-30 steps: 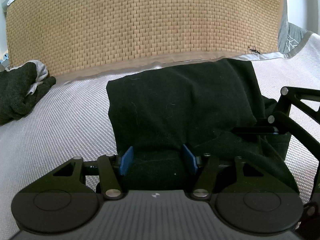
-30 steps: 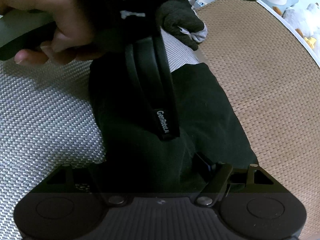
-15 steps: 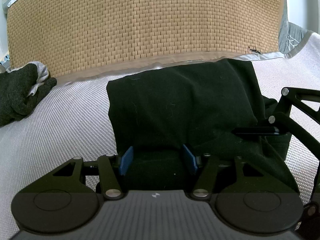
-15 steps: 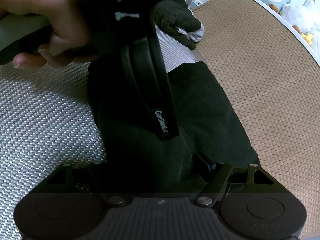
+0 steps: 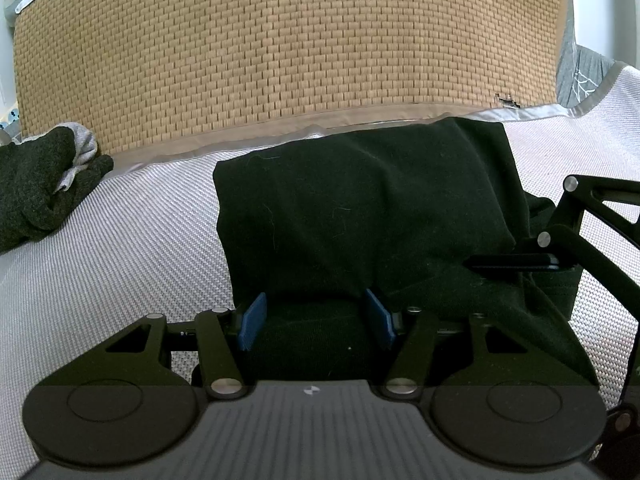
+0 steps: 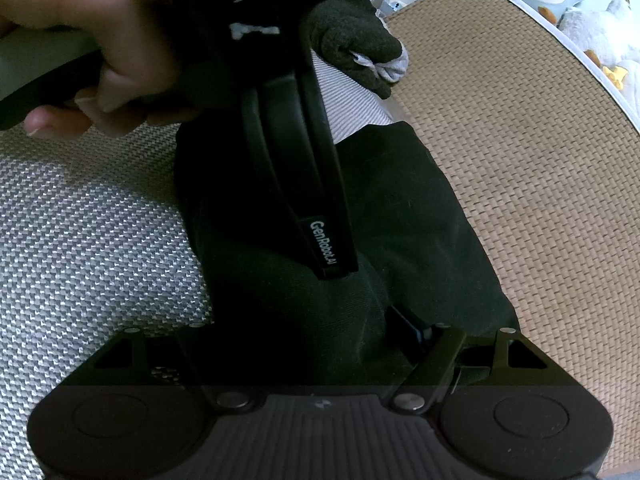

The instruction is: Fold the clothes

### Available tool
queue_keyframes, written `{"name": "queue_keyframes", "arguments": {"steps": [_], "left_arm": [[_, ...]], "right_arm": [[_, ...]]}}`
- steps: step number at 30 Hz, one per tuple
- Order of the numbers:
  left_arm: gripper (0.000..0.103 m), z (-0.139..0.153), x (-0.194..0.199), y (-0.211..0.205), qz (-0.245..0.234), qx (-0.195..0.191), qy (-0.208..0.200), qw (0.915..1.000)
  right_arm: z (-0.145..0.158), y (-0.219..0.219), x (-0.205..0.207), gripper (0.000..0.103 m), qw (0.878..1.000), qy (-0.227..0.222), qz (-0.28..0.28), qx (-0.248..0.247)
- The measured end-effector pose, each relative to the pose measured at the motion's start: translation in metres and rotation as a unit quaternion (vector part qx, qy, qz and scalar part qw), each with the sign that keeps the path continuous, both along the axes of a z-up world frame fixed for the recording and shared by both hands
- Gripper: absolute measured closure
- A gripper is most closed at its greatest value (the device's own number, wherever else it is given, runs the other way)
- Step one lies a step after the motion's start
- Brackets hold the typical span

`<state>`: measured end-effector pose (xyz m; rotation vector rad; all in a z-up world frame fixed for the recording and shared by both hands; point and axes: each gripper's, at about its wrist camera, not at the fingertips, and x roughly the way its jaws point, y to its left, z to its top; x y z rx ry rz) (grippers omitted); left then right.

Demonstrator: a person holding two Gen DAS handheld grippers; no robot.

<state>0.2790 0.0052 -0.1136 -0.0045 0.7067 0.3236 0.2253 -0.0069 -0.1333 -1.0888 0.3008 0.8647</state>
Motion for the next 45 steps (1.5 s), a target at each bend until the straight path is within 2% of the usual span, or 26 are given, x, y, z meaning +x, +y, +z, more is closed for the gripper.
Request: {"name": "queue_keyframes", "arguments": {"steps": [14, 29, 33, 39, 45], "left_arm": [[0.045, 0.003, -0.001, 0.002, -0.001, -0.001, 0.003, 1.0], [0.045, 0.009, 0.0, 0.002, -0.008, -0.003, 0.022, 0.9997], [0.044, 0.016, -0.001, 0.003, -0.023, 0.001, 0.034, 0.9992], [0.04, 0.029, -0.006, 0.004, -0.073, 0.032, 0.055, 0.9953], [0.039, 0.038, -0.017, 0.001, -0.067, 0.03, 0.064, 0.9953]], "right_arm": [[0.0, -0.003, 0.0, 0.026, 1.0, 0.001, -0.001, 0.001], [0.008, 0.0, 0.005, 0.027, 1.0, 0.025, -0.002, -0.012], [0.01, 0.0, 0.005, 0.027, 1.0, 0.028, -0.004, -0.013], [0.012, 0.0, 0.004, 0.028, 0.999, 0.035, -0.009, -0.019], [0.016, 0.0, 0.004, 0.03, 0.999, 0.045, -0.011, -0.026]]}}
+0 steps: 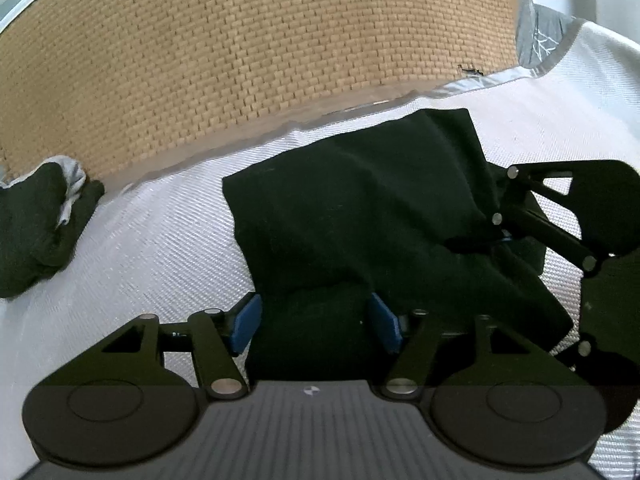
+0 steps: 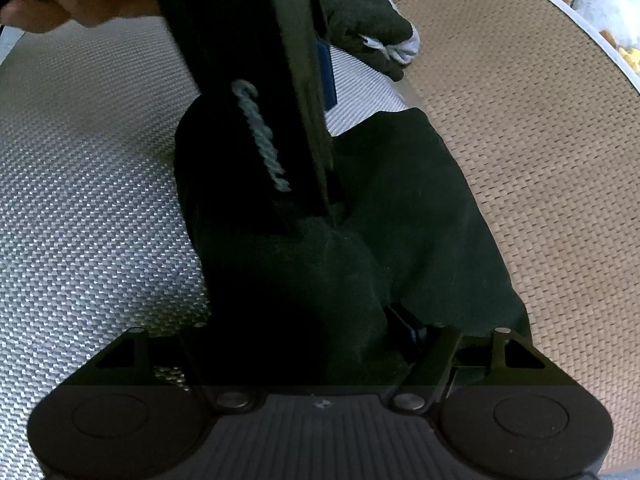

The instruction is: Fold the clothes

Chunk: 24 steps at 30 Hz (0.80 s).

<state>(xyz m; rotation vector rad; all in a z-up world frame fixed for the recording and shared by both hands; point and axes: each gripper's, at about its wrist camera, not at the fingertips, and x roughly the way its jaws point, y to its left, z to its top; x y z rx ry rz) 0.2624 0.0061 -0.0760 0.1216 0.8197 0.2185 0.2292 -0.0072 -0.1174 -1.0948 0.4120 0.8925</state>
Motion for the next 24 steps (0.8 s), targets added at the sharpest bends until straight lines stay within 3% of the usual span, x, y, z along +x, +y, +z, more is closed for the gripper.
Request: {"name": "queue_keyframes", "arguments": {"steps": [10, 13, 16, 19, 21, 24], "left_arm": [[0.039, 0.01, -0.009, -0.004, -0.011, 0.021, -0.003, 0.9997], [0.039, 0.013, -0.014, -0.005, -0.032, 0.035, -0.002, 0.9989], [0.033, 0.016, -0.023, -0.011, -0.085, 0.068, 0.001, 0.994], [0.025, 0.013, -0.035, -0.023, -0.181, 0.11, 0.015, 0.9772], [0.024, 0.004, -0.041, -0.033, -0.249, 0.147, 0.046, 0.9561], [0.023, -0.019, -0.044, -0.048, -0.308, 0.23, 0.076, 0.9202]], "right_arm": [[0.01, -0.001, 0.006, 0.034, 0.999, 0.038, -0.008, -0.01], [0.012, 0.0, 0.009, 0.034, 0.999, 0.04, -0.009, -0.01], [0.012, 0.0, 0.009, 0.034, 0.999, 0.039, -0.008, -0.011], [0.014, 0.0, 0.01, 0.036, 0.999, 0.039, -0.008, -0.01], [0.015, -0.002, 0.009, 0.038, 0.999, 0.039, -0.009, -0.008], [0.018, -0.005, -0.001, 0.043, 0.999, 0.03, -0.01, -0.007]]}}
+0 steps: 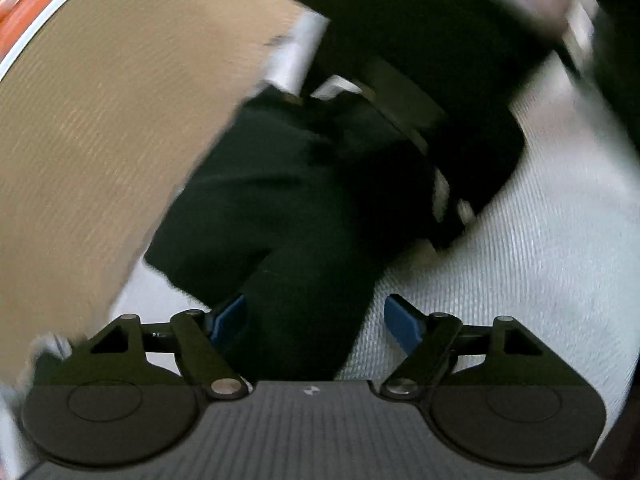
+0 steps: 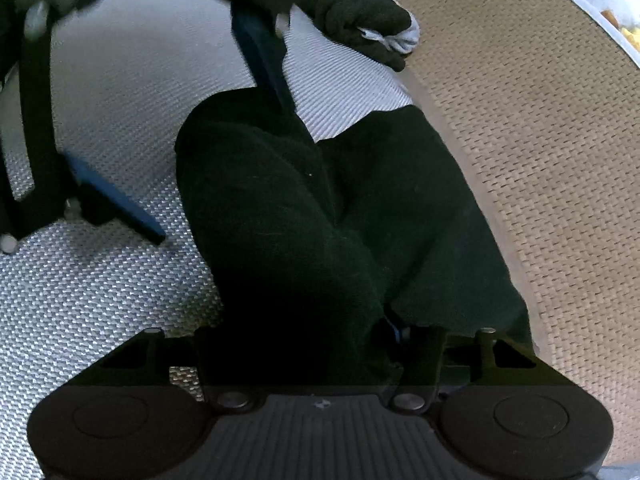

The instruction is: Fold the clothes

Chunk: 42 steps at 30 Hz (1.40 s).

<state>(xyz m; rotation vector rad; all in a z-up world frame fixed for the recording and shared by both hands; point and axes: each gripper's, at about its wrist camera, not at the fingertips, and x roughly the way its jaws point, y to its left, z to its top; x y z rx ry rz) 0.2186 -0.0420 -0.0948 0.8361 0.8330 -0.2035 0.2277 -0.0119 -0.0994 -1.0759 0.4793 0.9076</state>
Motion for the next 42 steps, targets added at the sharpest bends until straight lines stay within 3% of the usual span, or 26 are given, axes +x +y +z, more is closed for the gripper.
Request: {"name": "queue_keyframes", "arguments": {"steps": [3, 12, 15, 19, 22, 25, 26, 29, 36, 42], "left_arm": [[0.023, -0.023, 0.008, -0.007, -0.023, 0.076, -0.007, 0.9968], [0.023, -0.057, 0.038, 0.0, -0.043, 0.138, -0.064, 0.9874], [0.029, -0.061, 0.045, 0.003, -0.048, 0.15, -0.081, 0.9843], [0.044, -0.063, 0.049, 0.004, -0.067, 0.152, -0.083, 0.9825], [0.051, -0.064, 0.049, 0.008, -0.081, 0.154, -0.079, 0.9816], [0.054, -0.065, 0.049, 0.011, -0.09, 0.164, -0.081, 0.9789], [0.054, -0.064, 0.05, 0.011, -0.093, 0.167, -0.081, 0.9783], [0.055, -0.063, 0.051, 0.012, -0.099, 0.172, -0.08, 0.9768], [0.055, -0.063, 0.057, 0.017, -0.106, 0.183, -0.077, 0.9743], [0.055, -0.064, 0.064, 0.025, -0.096, 0.185, -0.077, 0.975]], "right_arm": [[0.001, 0.005, 0.001, 0.047, 1.0, -0.011, -0.003, 0.004], [-0.003, 0.004, -0.02, 0.053, 0.995, -0.097, 0.004, 0.019], [-0.001, 0.002, -0.024, 0.055, 0.992, -0.124, 0.005, 0.029], [0.002, 0.002, -0.021, 0.056, 0.991, -0.132, 0.003, 0.033], [-0.004, 0.002, -0.021, 0.05, 0.989, -0.145, 0.007, 0.03], [-0.011, 0.0, -0.025, 0.033, 0.984, -0.177, 0.014, 0.016], [-0.015, 0.001, -0.025, 0.033, 0.983, -0.184, 0.016, 0.007], [-0.025, 0.003, -0.022, 0.032, 0.984, -0.178, 0.009, -0.028], [-0.046, 0.014, -0.002, 0.03, 0.977, -0.208, -0.003, -0.051], [-0.045, 0.017, 0.005, 0.041, 0.981, -0.188, -0.011, -0.046]]}}
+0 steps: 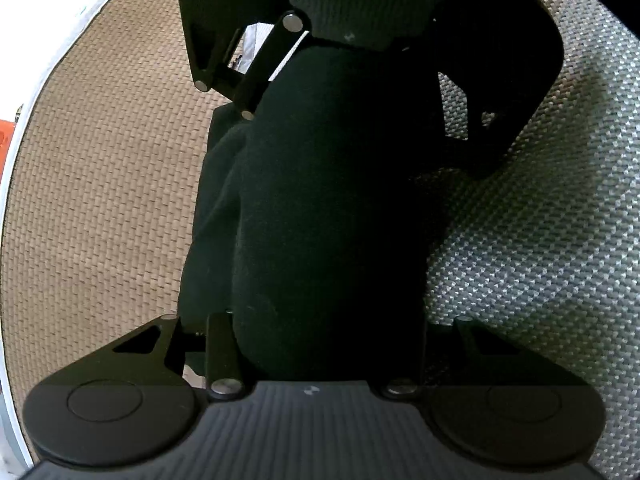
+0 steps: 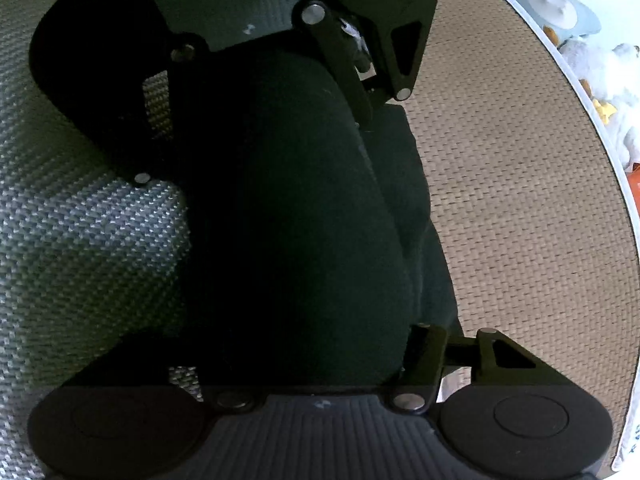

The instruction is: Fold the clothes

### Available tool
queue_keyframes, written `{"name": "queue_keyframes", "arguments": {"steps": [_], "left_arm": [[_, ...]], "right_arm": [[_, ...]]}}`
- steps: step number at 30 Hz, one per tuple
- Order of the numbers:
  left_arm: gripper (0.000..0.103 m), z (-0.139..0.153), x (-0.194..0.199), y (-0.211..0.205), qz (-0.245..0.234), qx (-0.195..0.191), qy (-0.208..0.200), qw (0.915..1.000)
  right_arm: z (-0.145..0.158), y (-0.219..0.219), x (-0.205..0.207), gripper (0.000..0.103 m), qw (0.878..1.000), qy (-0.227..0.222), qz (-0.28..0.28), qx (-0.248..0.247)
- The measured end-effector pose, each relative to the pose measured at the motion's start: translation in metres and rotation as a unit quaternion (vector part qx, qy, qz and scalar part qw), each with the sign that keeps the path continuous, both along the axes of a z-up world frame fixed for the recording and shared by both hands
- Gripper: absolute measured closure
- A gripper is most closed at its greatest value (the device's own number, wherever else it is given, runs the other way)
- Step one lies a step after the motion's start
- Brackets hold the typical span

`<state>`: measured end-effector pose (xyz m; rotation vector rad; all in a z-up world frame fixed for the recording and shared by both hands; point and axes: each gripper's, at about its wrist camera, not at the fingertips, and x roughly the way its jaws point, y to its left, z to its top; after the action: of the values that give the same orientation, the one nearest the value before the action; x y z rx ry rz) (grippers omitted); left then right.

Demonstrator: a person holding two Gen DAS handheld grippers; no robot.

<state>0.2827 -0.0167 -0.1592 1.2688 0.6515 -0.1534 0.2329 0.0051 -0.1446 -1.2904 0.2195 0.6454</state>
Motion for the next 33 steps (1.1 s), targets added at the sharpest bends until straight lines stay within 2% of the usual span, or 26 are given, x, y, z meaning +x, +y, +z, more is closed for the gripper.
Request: {"name": "queue_keyframes", "arguments": {"steps": [12, 15, 23, 33], "left_arm": [[0.055, -0.003, 0.01, 0.009, 0.003, 0.017, -0.019, 0.9997], [0.055, -0.014, -0.013, -0.006, 0.002, 0.012, -0.029, 0.9995], [0.056, -0.018, -0.014, 0.003, -0.008, -0.003, -0.056, 0.9984], [0.056, -0.013, -0.002, 0.001, 0.001, 0.003, -0.052, 0.9987]], "right_arm": [[-0.002, -0.002, -0.007, 0.044, 1.0, -0.01, -0.002, 0.009], [-0.001, -0.002, -0.007, 0.044, 1.0, -0.014, -0.003, 0.009], [-0.004, -0.004, -0.001, 0.044, 0.999, -0.023, -0.005, 0.024], [-0.006, -0.009, -0.004, 0.044, 0.999, -0.022, -0.004, 0.038]]}}
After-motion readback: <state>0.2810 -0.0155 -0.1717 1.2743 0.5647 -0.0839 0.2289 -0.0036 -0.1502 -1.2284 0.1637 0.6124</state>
